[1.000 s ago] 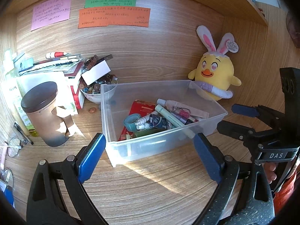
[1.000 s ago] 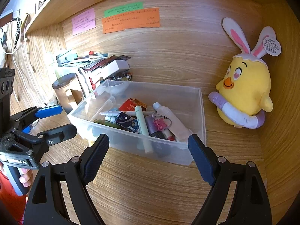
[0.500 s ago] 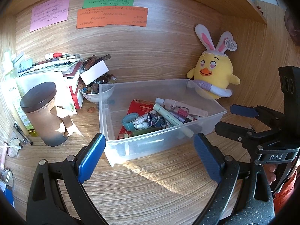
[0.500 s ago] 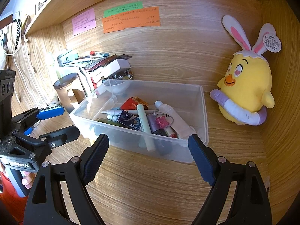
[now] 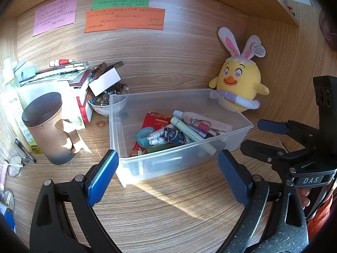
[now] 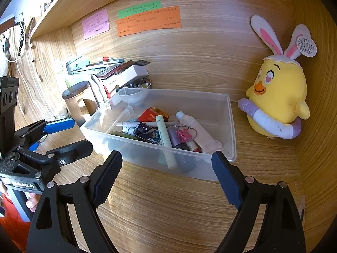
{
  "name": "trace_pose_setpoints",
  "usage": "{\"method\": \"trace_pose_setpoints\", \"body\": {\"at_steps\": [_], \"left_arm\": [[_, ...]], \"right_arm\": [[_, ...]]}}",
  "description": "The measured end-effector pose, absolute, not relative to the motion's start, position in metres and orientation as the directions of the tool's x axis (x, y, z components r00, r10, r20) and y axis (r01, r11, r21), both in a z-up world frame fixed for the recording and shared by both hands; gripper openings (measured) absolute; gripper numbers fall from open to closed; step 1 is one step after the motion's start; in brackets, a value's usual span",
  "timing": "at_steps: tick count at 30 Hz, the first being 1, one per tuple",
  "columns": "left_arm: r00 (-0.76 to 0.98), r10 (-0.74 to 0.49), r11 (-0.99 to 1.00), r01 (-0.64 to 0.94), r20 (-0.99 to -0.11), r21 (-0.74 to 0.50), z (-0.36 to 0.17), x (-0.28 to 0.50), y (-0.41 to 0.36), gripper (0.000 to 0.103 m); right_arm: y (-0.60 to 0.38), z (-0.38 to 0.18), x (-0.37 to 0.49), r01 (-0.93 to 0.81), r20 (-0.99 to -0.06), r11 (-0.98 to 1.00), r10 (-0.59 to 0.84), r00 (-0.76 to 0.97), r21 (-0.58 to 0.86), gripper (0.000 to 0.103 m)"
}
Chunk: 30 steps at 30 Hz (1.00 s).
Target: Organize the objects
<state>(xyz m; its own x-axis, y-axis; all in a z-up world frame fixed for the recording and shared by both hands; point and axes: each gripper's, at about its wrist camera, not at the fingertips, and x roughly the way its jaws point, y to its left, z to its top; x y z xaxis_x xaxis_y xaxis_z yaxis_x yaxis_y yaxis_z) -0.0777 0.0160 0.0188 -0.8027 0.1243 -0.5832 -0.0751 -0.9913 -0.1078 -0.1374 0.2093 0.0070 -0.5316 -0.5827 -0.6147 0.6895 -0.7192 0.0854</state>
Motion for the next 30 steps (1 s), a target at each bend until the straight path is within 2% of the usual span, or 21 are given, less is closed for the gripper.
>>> {"method": "trace_pose_setpoints", "body": {"at_steps": [16, 18, 30], "left_arm": [[-0.805, 0.133, -0.99, -0.082, -0.578, -0.113, 0.0191, -0.0774, 0.0193, 0.096], [-0.801, 0.135, -0.99, -0.084, -0.584, -0.114, 0.0187, -0.0781, 0.0188, 0.102], [-0.808, 0.145, -0.989, -0.098, -0.571, -0.112, 0.0202, -0.0771, 0.0205, 0.102]], "right_arm": [[0.2122, 0.0078, -0.1381, 0.689, -0.614, -0.718, -0.588, -0.527, 0.096, 0.085], [0.2126, 0.0075, -0.138, 0.689, -0.614, -0.718, -0.588, -0.527, 0.096, 0.085], [0.2139, 0.006, -0.1386, 0.686, -0.616, -0.721, -0.586, -0.527, 0.099, 0.085]]}}
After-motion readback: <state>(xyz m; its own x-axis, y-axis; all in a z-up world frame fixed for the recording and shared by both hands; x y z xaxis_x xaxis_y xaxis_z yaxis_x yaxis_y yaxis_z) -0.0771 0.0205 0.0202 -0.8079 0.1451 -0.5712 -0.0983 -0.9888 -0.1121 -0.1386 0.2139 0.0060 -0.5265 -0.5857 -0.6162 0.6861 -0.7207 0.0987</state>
